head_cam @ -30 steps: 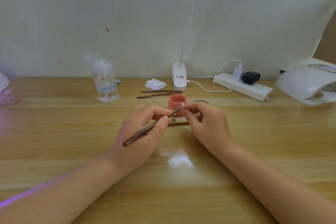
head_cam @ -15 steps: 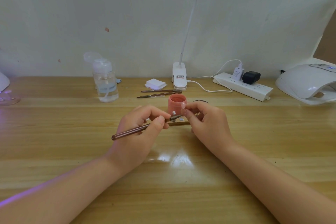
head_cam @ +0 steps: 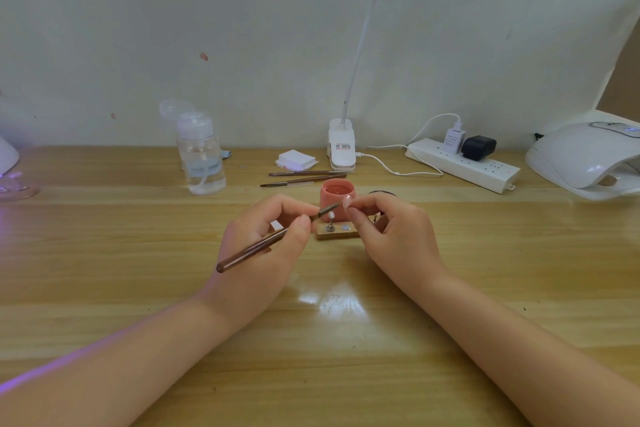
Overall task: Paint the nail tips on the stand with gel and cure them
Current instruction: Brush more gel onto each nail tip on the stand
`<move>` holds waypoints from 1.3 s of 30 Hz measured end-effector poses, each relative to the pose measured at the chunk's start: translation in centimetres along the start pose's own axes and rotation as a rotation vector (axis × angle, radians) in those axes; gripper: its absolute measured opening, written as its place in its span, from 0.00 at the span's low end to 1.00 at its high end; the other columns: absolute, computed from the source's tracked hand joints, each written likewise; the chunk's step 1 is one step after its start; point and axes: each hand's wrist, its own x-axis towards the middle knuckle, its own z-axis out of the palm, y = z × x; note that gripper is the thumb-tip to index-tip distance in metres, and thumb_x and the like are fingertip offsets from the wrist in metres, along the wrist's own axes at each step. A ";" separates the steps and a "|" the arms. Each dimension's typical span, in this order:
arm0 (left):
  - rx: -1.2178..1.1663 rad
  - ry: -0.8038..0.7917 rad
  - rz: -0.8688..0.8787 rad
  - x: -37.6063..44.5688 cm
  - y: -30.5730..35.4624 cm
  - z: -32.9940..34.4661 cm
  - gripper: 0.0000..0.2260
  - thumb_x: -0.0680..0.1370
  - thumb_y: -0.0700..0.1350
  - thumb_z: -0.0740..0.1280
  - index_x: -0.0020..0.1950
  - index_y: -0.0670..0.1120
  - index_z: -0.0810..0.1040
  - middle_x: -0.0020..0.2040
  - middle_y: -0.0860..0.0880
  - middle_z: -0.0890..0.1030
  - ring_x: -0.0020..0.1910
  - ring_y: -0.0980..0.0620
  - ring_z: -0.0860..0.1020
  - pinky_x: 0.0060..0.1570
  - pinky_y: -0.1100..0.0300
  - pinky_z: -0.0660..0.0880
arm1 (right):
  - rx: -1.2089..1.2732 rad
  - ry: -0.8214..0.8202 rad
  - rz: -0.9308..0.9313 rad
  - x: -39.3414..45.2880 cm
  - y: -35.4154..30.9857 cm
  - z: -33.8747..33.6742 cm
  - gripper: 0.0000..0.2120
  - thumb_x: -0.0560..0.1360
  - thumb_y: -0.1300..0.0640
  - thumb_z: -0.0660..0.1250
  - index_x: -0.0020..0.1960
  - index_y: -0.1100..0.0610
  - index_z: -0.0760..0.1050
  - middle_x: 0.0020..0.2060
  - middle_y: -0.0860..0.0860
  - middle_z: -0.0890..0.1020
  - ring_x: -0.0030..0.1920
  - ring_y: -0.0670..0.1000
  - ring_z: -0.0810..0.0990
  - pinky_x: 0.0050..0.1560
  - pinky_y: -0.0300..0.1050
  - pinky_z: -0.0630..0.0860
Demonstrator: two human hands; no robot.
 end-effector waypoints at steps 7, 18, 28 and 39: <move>0.078 -0.039 -0.038 0.0 -0.2 0.1 0.08 0.74 0.47 0.67 0.47 0.59 0.83 0.44 0.59 0.84 0.48 0.60 0.79 0.47 0.69 0.71 | -0.033 0.006 -0.017 0.0 -0.1 -0.1 0.03 0.75 0.58 0.71 0.47 0.52 0.82 0.41 0.43 0.84 0.27 0.45 0.72 0.36 0.48 0.75; -0.055 -0.020 -0.059 0.1 -0.1 0.3 0.08 0.80 0.44 0.67 0.50 0.58 0.82 0.44 0.57 0.85 0.43 0.59 0.81 0.40 0.69 0.74 | 0.012 -0.006 0.005 0.0 -0.2 -0.1 0.04 0.75 0.59 0.71 0.48 0.54 0.83 0.43 0.42 0.84 0.29 0.50 0.76 0.38 0.51 0.76; -0.127 -0.008 -0.062 0.1 0.0 0.3 0.07 0.80 0.47 0.66 0.52 0.57 0.82 0.47 0.55 0.85 0.49 0.56 0.82 0.49 0.66 0.77 | 0.032 -0.023 0.017 -0.1 -0.4 -0.1 0.04 0.75 0.60 0.70 0.48 0.55 0.82 0.40 0.45 0.84 0.29 0.54 0.77 0.39 0.56 0.76; -0.026 -0.024 -0.021 -0.2 0.3 0.3 0.08 0.77 0.45 0.66 0.49 0.58 0.81 0.45 0.58 0.85 0.45 0.62 0.80 0.42 0.73 0.72 | -0.008 -0.008 0.007 0.0 -0.4 -0.2 0.03 0.75 0.58 0.71 0.47 0.53 0.82 0.39 0.42 0.84 0.28 0.49 0.74 0.37 0.47 0.74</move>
